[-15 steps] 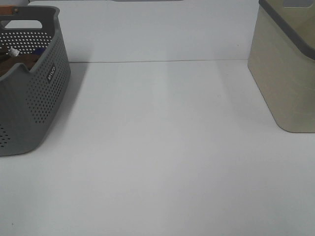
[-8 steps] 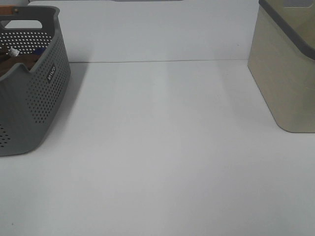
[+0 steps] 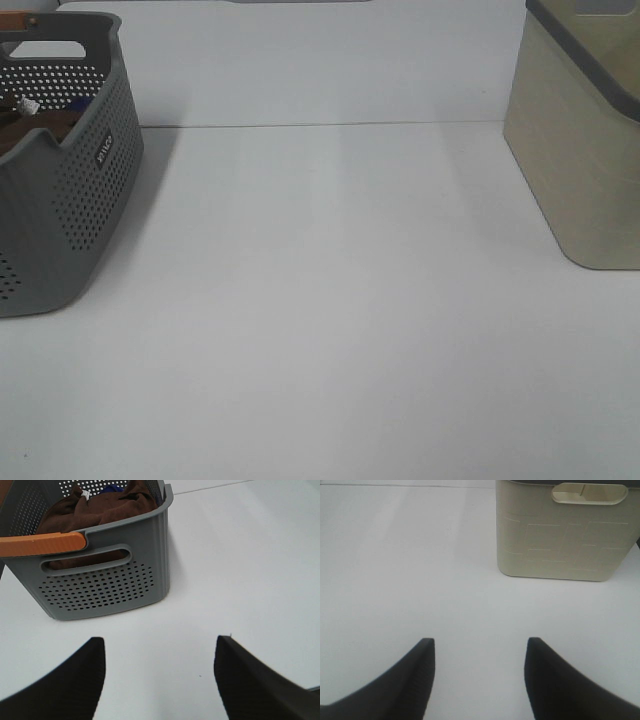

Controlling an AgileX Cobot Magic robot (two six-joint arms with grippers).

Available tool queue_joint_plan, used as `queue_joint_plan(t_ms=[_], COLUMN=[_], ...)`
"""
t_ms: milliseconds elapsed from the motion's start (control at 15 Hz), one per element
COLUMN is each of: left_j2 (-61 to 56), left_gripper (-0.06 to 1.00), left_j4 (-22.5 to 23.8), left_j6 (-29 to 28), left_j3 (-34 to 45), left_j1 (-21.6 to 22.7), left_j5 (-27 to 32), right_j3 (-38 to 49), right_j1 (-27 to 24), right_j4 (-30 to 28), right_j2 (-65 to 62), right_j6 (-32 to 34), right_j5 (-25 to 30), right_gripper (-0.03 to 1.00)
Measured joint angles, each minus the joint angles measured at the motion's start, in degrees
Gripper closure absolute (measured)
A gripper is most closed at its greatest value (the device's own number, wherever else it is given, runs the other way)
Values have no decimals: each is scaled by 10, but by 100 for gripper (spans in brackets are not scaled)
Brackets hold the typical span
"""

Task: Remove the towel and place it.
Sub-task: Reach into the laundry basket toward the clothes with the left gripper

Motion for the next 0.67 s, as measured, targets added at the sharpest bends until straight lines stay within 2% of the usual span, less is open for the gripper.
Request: queue_joint_plan(t_ms=[667], left_j2=[0], left_gripper=[34], left_j4=[0], left_j6=[0], left_j3=[0], left_j1=[0], left_j5=[0], right_j3=[0], right_j1=[0], right_j4=[0], right_j2=[0], right_j6=[0], right_j5=[0], right_gripper=[44])
